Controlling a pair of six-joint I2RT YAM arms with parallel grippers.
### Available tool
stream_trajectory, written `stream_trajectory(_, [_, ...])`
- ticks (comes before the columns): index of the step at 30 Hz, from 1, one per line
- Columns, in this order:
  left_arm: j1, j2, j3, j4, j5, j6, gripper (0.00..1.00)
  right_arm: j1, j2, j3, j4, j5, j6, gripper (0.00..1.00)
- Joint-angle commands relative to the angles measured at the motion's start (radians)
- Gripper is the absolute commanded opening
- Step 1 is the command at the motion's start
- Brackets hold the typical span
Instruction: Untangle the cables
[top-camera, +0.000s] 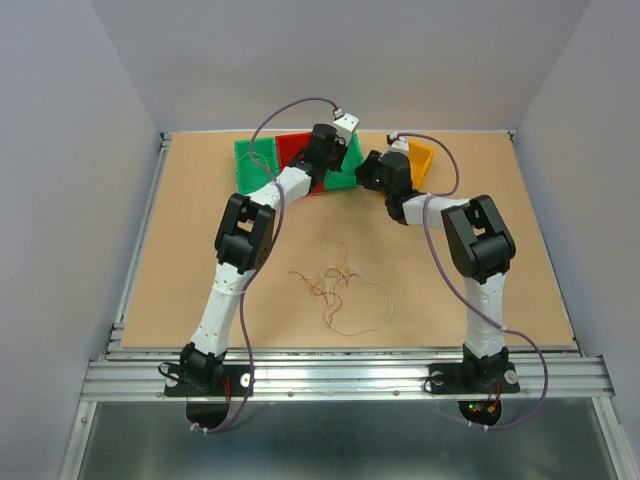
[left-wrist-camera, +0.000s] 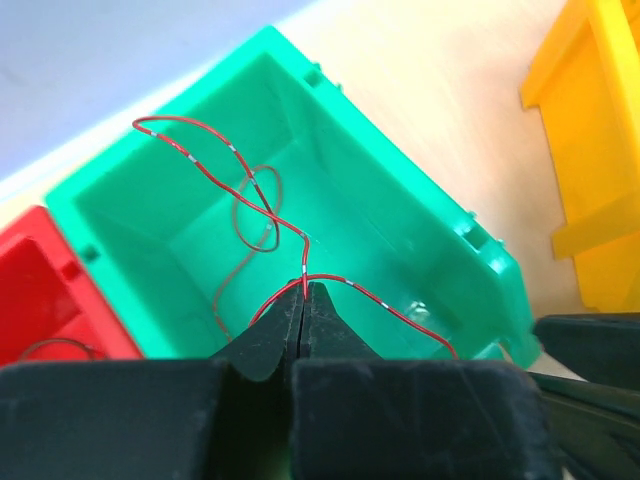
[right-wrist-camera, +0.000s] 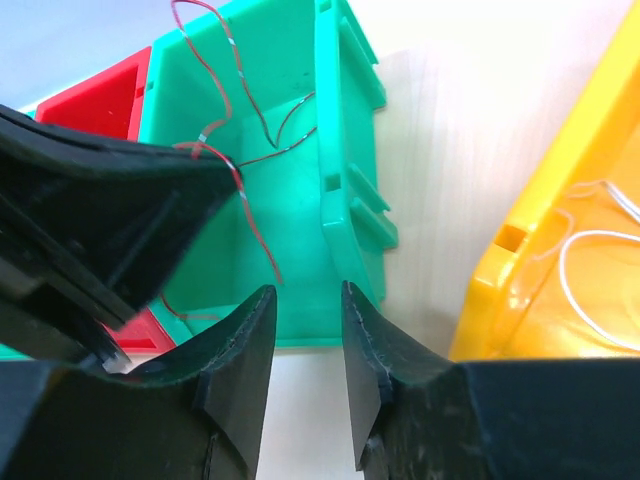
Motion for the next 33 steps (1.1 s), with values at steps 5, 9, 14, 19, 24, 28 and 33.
stream_trajectory(5, [0.010, -0.112, 0.006, 0.082, -0.022, 0.078, 0.00, -0.007, -0.083, -0.028, 0.079, 0.048, -0.039, 0.41])
stream_trajectory(9, [0.010, -0.086, 0.011, 0.116, -0.030, 0.095, 0.00, -0.013, -0.061, -0.005, 0.078, 0.027, -0.042, 0.43])
stream_trajectory(14, [0.013, -0.002, 0.084, 0.117, -0.031, 0.104, 0.00, -0.022, -0.032, 0.027, 0.079, 0.015, -0.034, 0.44])
stream_trajectory(19, [0.013, 0.059, 0.139, 0.116, -0.028, 0.090, 0.01, -0.022, -0.038, 0.030, 0.081, 0.031, -0.042, 0.44])
stream_trajectory(24, [0.010, 0.096, 0.216, 0.061, -0.030, 0.085, 0.11, -0.027, -0.066, 0.001, 0.096, 0.041, -0.045, 0.44])
stream_trajectory(28, [0.012, 0.080, 0.196, 0.055, -0.030, 0.088, 0.25, -0.030, -0.095, -0.025, 0.107, 0.047, -0.046, 0.44])
stream_trajectory(33, [0.010, 0.008, 0.130, 0.018, 0.005, 0.076, 0.34, -0.034, -0.112, -0.051, 0.116, 0.048, -0.048, 0.44])
